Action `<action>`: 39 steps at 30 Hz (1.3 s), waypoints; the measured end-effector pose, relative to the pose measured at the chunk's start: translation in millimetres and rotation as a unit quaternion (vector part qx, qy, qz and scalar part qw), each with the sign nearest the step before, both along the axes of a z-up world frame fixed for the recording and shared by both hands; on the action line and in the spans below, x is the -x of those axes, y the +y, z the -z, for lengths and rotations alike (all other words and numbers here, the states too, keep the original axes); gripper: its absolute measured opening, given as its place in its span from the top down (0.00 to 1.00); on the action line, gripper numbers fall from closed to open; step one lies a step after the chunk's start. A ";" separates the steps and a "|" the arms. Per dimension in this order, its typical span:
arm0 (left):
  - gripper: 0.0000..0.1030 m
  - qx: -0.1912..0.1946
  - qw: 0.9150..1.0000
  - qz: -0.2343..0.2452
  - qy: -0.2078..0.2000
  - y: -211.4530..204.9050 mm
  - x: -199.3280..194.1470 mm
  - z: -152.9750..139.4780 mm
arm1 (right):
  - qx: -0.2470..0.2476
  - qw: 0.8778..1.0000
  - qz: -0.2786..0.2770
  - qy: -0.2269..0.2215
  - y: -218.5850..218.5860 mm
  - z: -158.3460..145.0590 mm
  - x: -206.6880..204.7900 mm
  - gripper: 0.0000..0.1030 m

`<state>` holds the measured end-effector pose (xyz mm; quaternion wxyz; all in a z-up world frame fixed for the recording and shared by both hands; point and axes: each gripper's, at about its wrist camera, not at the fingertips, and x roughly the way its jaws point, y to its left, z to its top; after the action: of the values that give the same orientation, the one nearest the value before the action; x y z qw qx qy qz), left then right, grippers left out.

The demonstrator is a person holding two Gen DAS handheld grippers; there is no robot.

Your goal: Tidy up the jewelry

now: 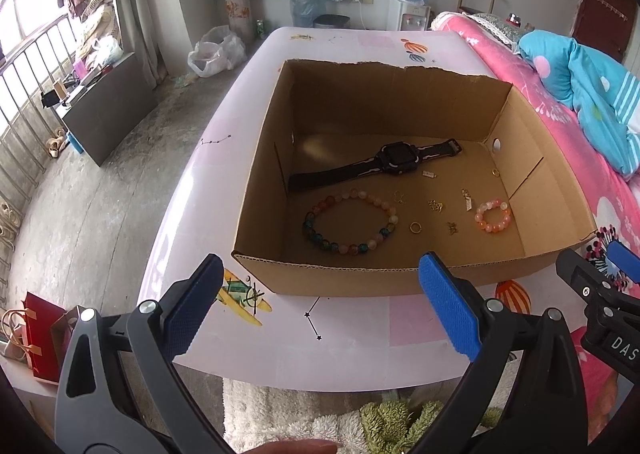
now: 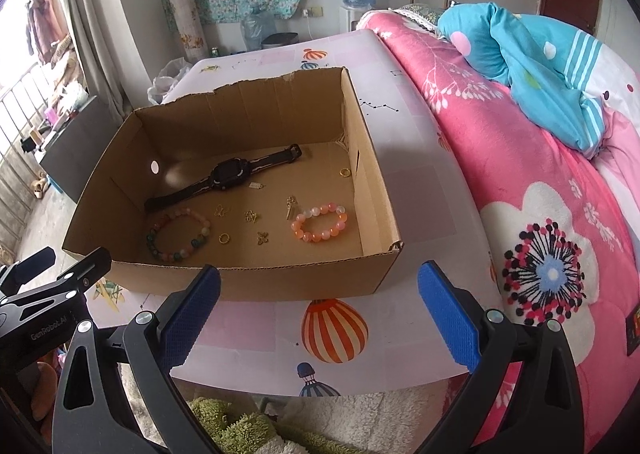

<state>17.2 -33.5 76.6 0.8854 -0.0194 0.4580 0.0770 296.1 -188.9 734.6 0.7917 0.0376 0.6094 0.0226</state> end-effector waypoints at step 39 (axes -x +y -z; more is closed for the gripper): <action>0.08 0.019 1.000 0.015 0.003 -0.6 2.5 1.5 | -0.001 1.000 -0.004 0.006 3.5 3.5 -1.3 0.07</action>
<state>14.7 -34.2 75.2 0.8846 -0.0287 0.4622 0.0549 297.4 -185.4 731.0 0.7879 0.0362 0.6141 0.0268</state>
